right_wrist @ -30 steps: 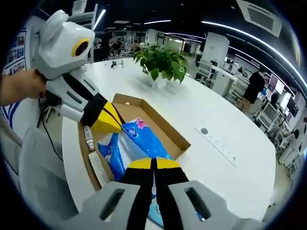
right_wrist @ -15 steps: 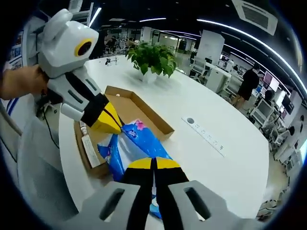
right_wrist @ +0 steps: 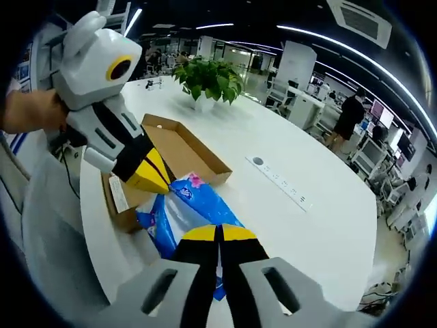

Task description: Operate the shoe box by opening the lid, removing the specified soft item, and placing it in the target area until the item is outside and the box remains undamaged.

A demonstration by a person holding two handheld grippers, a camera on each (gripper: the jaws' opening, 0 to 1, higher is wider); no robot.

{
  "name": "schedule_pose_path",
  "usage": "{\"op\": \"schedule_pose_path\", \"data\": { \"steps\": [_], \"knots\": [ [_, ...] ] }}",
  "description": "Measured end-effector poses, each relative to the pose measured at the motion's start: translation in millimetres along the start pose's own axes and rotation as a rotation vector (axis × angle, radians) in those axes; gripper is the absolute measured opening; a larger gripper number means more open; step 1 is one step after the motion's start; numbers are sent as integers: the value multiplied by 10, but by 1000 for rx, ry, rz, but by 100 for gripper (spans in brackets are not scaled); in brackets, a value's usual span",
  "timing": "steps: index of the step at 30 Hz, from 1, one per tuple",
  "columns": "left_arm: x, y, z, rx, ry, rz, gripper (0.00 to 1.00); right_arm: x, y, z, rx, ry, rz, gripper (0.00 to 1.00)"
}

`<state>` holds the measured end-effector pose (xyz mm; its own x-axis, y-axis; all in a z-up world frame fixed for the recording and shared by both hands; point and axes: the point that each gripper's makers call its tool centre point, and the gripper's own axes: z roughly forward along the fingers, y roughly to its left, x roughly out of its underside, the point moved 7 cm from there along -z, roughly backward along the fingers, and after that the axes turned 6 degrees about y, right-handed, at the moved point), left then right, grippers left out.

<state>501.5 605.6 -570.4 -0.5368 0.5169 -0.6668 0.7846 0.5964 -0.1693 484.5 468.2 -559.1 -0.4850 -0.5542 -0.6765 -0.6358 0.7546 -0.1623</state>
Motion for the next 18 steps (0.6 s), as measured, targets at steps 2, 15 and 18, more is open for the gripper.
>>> {"op": "schedule_pose_path", "data": {
  "steps": [2, 15, 18],
  "knots": [
    [-26, -53, 47, 5, 3, 4, 0, 48, -31, -21, 0, 4, -1, 0],
    [-131, -378, 399, 34, 33, 17, 0, 424, -317, -151, -5, 27, 5, 0],
    [-167, -437, 473, 38, 37, 20, 0, 504, -396, -182, -4, 31, 0, 0]
  ]
}}
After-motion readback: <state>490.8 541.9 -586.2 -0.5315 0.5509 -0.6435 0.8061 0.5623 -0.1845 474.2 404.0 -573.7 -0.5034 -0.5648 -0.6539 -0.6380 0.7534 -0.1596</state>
